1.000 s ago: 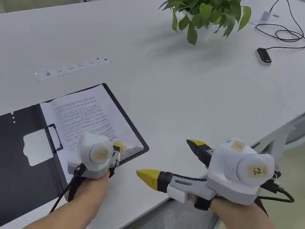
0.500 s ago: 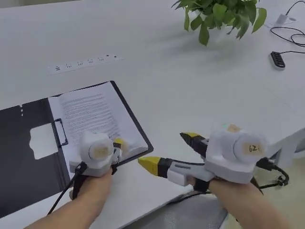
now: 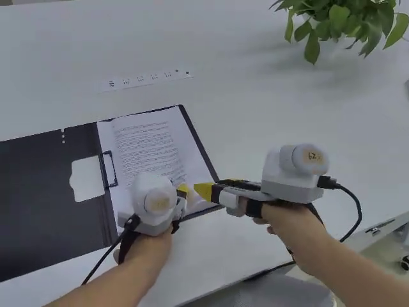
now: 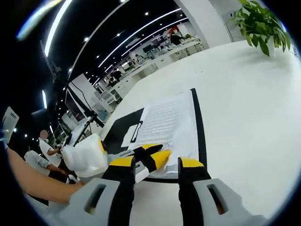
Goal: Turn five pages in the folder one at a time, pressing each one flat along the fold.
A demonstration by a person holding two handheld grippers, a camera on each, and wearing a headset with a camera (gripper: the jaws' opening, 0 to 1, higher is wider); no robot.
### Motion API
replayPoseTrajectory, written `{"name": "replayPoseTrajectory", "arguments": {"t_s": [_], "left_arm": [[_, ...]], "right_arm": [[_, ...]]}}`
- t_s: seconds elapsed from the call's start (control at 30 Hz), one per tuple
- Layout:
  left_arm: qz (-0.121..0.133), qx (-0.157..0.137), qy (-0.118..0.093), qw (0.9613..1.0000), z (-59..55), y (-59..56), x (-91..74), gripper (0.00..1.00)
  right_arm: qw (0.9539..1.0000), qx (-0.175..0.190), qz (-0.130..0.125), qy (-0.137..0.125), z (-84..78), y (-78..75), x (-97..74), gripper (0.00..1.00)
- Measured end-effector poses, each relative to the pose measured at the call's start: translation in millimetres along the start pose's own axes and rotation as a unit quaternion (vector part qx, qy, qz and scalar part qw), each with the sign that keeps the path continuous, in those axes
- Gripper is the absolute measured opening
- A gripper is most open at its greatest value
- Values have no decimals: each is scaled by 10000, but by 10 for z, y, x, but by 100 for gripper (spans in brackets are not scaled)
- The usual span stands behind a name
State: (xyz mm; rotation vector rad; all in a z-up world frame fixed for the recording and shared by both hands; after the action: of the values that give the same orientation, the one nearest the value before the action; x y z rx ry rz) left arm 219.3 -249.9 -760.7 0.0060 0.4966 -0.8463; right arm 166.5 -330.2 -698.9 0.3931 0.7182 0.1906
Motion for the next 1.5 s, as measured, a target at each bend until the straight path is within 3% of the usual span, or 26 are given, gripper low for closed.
{"name": "replayPoseTrajectory", "arguments": {"t_s": [0.13, 0.23, 0.67, 0.93, 1.07, 1.17, 1.33, 1.5], "left_arm": [[8, -5, -6, 10000, -2, 2, 4, 15], [7, 4, -10, 10000, -2, 5, 8, 15], [17, -8, -26, 10000, 4, 15, 21, 15], [23, -25, -32, 10000, 5, 19, 31, 15], [27, -31, -32, 10000, 5, 17, 30, 15], [27, -36, -28, 10000, 6, 17, 31, 15], [29, -35, -16, 10000, 10, 13, 29, 15], [-72, -71, 14, 9999, 31, 3, 19, 18]], "right_arm": [[9994, 154, -232, 184, -25, -128, 111, 29], [9986, 326, -265, 318, -52, -192, 174, 28], [9967, 417, -315, 619, -118, -256, 347, 22], [9940, 593, -414, 826, -182, -330, 424, 10], [9934, 589, -490, 856, -194, -359, 430, 0], [9927, 695, -458, 870, -199, -359, 434, 0], [9886, 1175, -374, 860, -180, -358, 414, 0], [9876, 1286, -366, 824, -162, -346, 369, 0]]}}
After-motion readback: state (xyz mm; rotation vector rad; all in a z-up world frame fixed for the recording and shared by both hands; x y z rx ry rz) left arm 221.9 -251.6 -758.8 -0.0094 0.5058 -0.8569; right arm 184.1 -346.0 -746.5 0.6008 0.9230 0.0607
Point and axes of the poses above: the centre of the closed fingertips' face, and the gripper's own axes: x roughly forward along the fingers, y roughly to its left, z roughly out of its top, the point moved 4 cm from there along -x, roughly backward along the fingers, and after that the axes turned 12 degrees about -z, right-handed, at the moved point
